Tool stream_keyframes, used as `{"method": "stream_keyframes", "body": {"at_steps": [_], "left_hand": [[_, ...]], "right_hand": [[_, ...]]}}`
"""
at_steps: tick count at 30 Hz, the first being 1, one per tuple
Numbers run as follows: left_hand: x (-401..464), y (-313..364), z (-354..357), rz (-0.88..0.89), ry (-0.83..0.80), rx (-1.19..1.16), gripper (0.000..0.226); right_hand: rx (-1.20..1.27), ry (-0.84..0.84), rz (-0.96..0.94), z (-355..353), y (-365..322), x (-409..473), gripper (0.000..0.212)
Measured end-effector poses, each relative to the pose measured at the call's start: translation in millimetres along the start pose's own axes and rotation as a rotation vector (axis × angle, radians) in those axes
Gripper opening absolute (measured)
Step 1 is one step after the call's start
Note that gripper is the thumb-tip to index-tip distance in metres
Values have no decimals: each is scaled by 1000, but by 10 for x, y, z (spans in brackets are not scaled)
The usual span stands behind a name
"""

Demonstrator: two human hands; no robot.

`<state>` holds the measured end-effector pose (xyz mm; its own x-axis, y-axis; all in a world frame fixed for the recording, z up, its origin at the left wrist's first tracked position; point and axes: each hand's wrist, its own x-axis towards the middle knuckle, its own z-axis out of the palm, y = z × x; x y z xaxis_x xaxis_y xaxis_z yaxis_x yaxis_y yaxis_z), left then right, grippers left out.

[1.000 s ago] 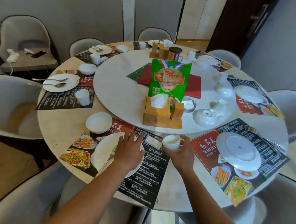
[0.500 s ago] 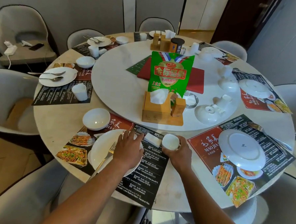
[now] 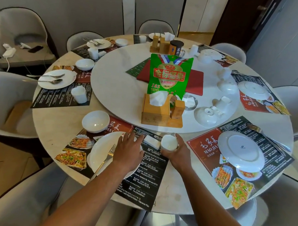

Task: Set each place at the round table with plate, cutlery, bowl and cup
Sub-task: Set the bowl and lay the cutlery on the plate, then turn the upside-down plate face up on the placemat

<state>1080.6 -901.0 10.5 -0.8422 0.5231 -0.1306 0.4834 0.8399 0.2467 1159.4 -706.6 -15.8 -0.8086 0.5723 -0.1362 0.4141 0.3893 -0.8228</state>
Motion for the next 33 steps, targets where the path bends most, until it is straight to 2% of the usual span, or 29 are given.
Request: {"method": "stream_keyframes", "body": {"at_steps": [5,9,16,21,25,33], "left_hand": [[-132,74,-42,2,36,-38,64],[-303,221,-67,14,70,-99,64],[-594,608,-32,141,110,-126,63],[-655,967,-12,228,105,-80,64],[-584,1306,43,253,95,-68,64],[-212,2210,432,240,94,-58,63]], "right_hand": [[-66,78,-85,-78,-65,-193,80],[-221,150,-81,-140,-48,-436,81],[-423,289,-151,-404,202,-910,62],[-556,371,-189,-746,387,-1035,57],[-699,351,-137,-1038,580,-936,66],[-685,214,-13,-1784,1146,-537,72]]}}
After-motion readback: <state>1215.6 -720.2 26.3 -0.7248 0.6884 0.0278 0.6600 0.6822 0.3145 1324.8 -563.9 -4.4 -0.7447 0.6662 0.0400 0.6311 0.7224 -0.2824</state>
